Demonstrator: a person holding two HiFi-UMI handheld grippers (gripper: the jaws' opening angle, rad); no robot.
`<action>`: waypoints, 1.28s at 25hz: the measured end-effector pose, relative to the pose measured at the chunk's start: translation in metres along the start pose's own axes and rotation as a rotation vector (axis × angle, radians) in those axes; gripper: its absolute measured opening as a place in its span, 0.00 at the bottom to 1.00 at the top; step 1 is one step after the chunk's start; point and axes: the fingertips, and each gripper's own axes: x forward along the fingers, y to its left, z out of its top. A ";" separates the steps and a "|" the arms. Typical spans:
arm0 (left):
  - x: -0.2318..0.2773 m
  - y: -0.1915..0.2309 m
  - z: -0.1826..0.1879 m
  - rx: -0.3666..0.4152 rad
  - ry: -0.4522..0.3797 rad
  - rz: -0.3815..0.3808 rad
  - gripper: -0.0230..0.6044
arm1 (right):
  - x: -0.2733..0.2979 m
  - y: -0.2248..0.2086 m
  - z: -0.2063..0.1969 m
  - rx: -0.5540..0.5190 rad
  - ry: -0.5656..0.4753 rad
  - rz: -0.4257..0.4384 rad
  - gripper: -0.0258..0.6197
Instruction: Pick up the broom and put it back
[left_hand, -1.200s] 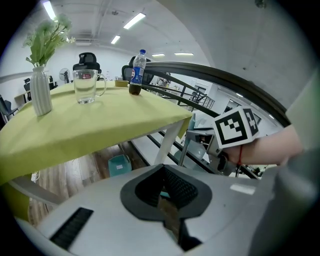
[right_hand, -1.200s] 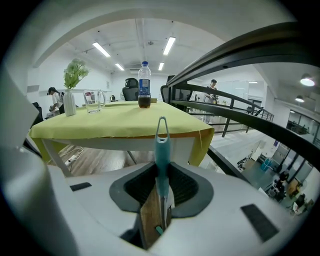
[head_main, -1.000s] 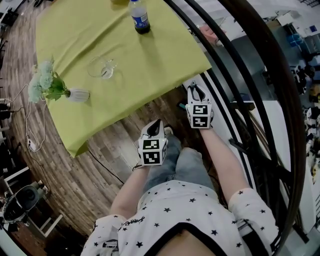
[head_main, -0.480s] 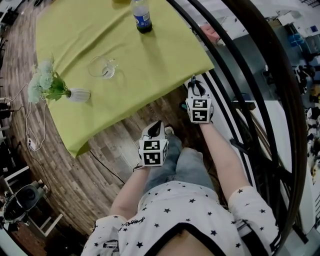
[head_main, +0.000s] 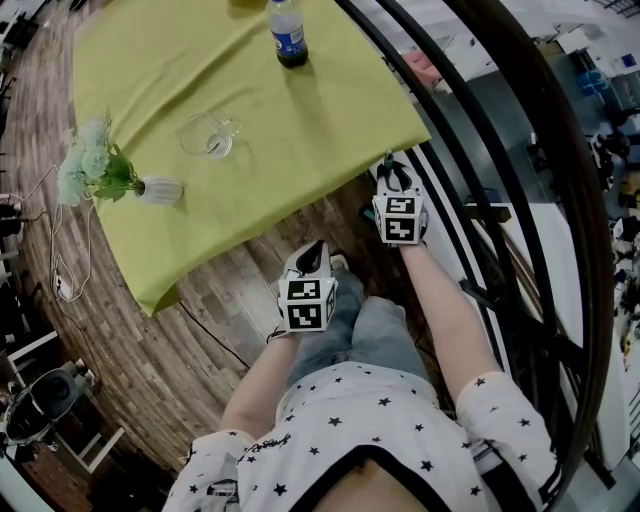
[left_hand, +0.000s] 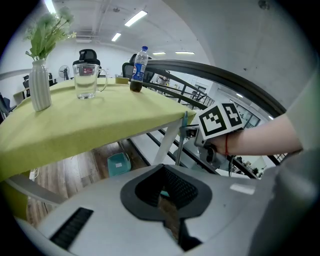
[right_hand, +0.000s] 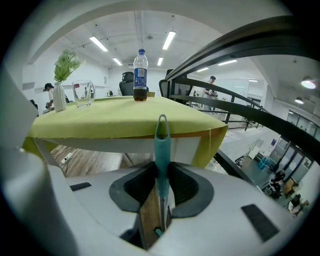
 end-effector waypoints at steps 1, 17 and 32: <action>0.000 0.000 0.001 0.001 -0.002 0.000 0.05 | 0.000 0.000 0.000 0.002 0.000 0.000 0.17; -0.012 0.002 0.007 0.007 -0.030 0.010 0.05 | -0.005 0.006 0.007 0.002 -0.011 0.015 0.28; -0.040 -0.038 0.001 0.007 -0.088 0.032 0.05 | -0.053 -0.003 0.009 -0.014 -0.051 0.035 0.28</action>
